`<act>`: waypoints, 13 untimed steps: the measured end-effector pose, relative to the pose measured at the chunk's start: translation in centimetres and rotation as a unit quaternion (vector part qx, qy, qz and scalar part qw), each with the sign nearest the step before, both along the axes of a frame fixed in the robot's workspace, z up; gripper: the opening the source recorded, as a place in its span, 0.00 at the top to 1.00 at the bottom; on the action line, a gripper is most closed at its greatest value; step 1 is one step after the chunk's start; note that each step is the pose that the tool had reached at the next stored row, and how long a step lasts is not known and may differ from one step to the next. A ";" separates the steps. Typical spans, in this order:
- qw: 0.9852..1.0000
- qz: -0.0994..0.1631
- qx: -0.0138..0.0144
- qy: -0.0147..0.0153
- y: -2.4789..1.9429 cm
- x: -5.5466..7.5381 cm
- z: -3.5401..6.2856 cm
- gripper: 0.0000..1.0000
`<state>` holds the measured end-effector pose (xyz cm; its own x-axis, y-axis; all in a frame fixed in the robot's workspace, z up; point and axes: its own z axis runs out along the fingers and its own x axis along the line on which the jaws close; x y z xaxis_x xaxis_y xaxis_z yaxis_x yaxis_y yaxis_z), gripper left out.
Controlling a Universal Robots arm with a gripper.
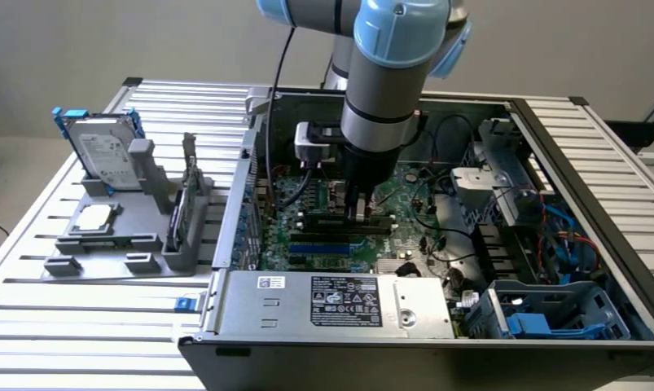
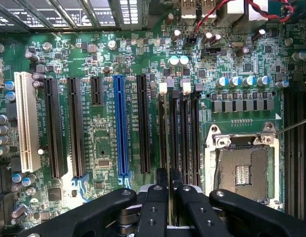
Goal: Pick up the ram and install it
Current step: 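Insert the ram into the slot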
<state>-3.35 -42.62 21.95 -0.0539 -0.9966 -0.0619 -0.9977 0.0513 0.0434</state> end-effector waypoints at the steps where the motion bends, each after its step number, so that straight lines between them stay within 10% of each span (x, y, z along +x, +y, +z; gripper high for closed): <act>1: 1.000 0.000 0.000 0.000 0.02 0.0 -0.01 0.86; 13: 1.000 0.000 0.000 0.000 0.12 0.0 -0.16 0.86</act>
<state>-3.35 -42.50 21.78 -0.0539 -0.9966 -0.0618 -0.9977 0.0512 0.0435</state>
